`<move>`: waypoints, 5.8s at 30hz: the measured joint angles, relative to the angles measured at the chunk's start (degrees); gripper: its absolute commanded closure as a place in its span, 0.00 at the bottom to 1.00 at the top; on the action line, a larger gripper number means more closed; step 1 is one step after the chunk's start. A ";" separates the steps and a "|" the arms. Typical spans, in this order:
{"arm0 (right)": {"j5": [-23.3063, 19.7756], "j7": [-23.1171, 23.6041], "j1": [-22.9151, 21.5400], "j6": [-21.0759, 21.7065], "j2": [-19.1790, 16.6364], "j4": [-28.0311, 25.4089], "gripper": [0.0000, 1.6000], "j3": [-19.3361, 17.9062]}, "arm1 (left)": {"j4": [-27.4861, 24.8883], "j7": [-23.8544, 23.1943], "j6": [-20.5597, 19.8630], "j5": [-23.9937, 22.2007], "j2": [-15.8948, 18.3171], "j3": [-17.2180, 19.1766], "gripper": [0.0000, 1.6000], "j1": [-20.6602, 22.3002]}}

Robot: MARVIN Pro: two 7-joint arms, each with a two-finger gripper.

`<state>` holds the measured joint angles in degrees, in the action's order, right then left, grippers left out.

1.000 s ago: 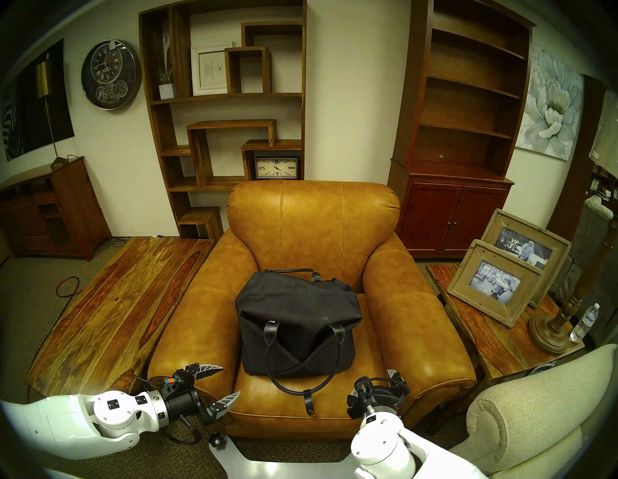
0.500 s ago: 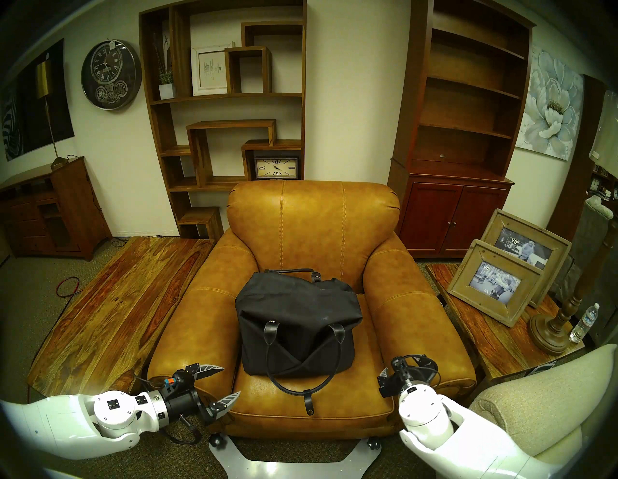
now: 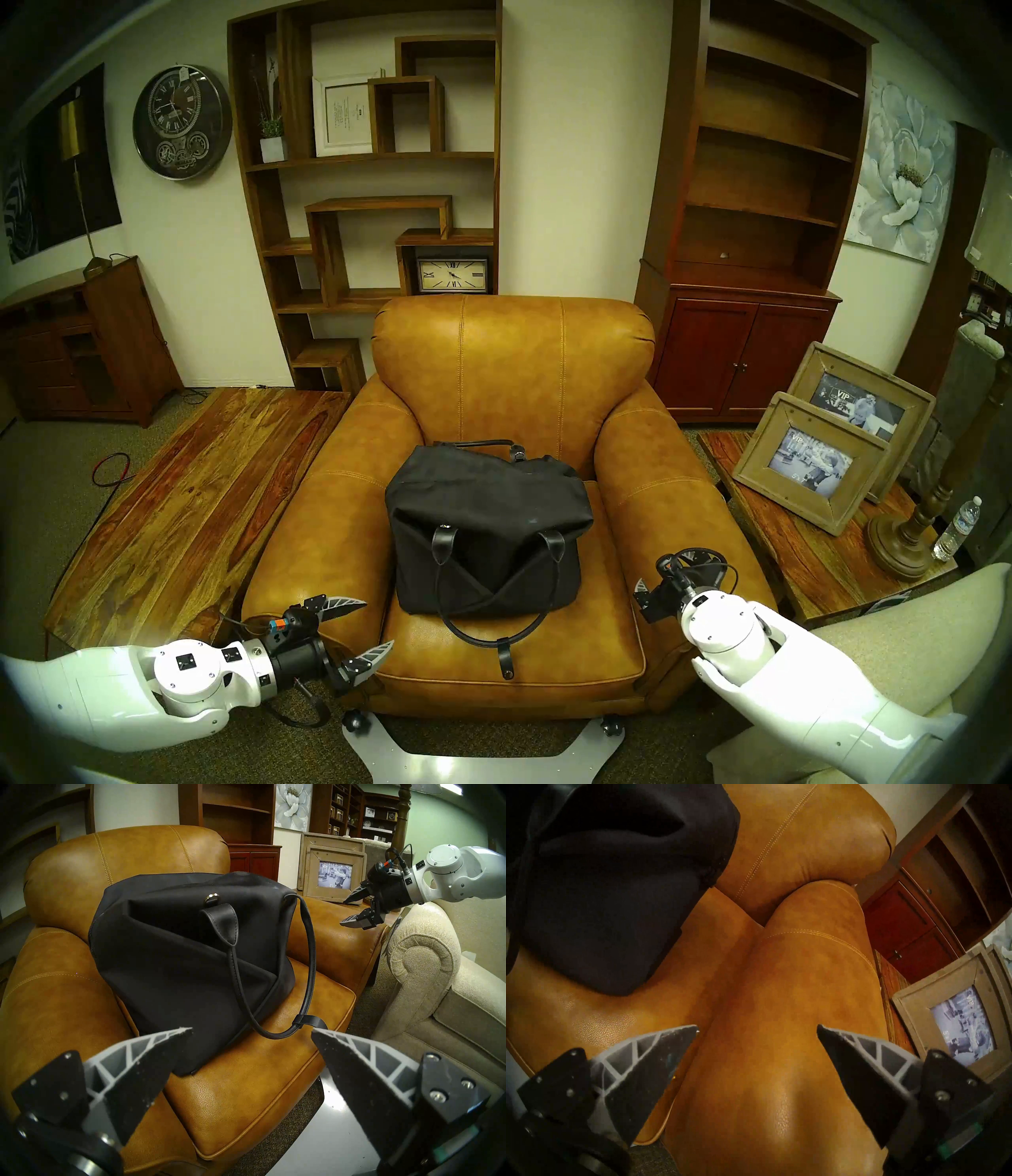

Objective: Open a bag with a zipper

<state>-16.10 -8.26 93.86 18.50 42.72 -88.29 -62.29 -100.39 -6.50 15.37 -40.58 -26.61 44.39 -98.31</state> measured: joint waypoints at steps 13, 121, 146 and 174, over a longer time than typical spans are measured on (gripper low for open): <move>8.76 12.19 -7.25 -2.57 4.42 7.46 0.00 -0.24 | 0.04 0.03 0.00 -0.11 0.04 -0.20 0.00 0.18; 38.53 39.48 -51.80 -35.80 30.50 72.48 0.00 4.65 | 0.18 0.44 0.02 -0.45 0.66 -1.92 0.00 1.58; 40.04 36.91 -54.00 -38.40 32.55 76.76 0.15 4.41 | 0.18 0.54 0.01 -0.57 0.77 -2.29 0.00 1.86; 40.47 33.99 -54.20 -38.26 33.87 79.31 0.27 2.92 | 0.19 0.65 0.01 -0.73 0.88 -2.71 0.00 2.21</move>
<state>24.37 25.73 39.67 -19.76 76.59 -8.98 -59.37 -100.20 -5.85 15.38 -41.32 -25.73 41.68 -96.10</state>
